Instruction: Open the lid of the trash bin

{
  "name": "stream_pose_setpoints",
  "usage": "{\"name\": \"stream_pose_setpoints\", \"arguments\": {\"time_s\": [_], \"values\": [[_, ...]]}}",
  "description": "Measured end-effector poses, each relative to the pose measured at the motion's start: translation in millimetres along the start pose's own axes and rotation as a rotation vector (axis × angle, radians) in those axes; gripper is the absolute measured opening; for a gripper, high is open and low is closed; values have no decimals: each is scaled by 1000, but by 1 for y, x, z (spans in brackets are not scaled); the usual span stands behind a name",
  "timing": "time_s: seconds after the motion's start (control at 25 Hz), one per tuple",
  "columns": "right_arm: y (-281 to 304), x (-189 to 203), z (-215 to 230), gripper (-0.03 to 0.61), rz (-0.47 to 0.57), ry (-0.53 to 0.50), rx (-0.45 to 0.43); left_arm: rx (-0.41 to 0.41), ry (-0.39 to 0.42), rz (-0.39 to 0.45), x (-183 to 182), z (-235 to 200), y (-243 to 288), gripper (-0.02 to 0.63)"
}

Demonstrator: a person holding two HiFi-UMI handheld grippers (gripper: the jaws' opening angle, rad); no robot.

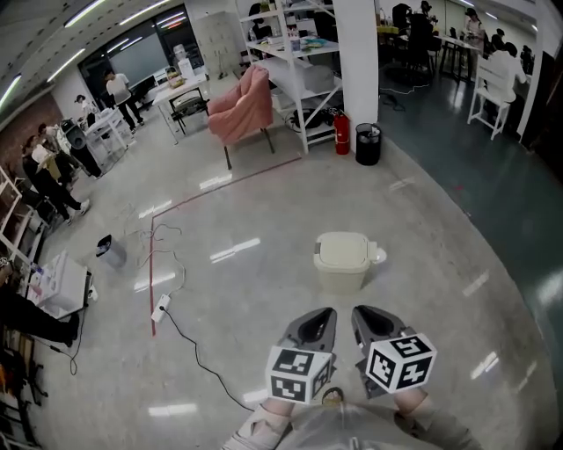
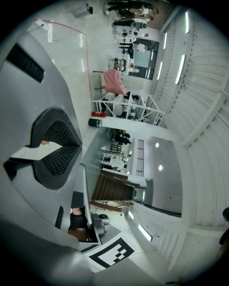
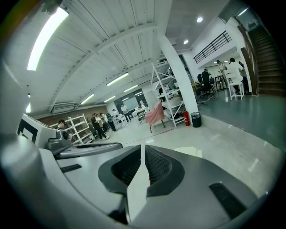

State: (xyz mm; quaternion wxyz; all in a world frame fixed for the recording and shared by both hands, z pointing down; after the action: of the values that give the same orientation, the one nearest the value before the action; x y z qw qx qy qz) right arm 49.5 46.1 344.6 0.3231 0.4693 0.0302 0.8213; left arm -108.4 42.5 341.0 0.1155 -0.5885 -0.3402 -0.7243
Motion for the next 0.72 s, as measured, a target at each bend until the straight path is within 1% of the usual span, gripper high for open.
{"name": "stream_pose_setpoints", "arguments": {"time_s": [0.2, 0.44, 0.56, 0.72], "values": [[17, -5, 0, 6, 0, 6, 27, 11, -15, 11, -2, -21, 14, 2], [22, -6, 5, 6, -11, 24, 42, 27, -39, -2, 4, -25, 27, 2], [31, -15, 15, 6, -35, 0, 42, 23, -56, -14, 3, -27, 38, 2], [47, -33, 26, 6, -60, -27, 26, -6, -78, -34, 1, -36, 57, 2]]}}
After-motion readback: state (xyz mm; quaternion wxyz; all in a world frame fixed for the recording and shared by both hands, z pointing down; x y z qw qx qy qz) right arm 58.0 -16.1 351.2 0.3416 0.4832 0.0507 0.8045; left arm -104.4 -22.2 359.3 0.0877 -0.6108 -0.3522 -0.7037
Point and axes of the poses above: the fingertips, and each gripper's own axes: y forward along the fingers, z to its right, x out of its underside, the point moved 10 cm from there along -y, backward along the fingers, and after that the axes turned 15 degrees about y, right-handed, at the moved point
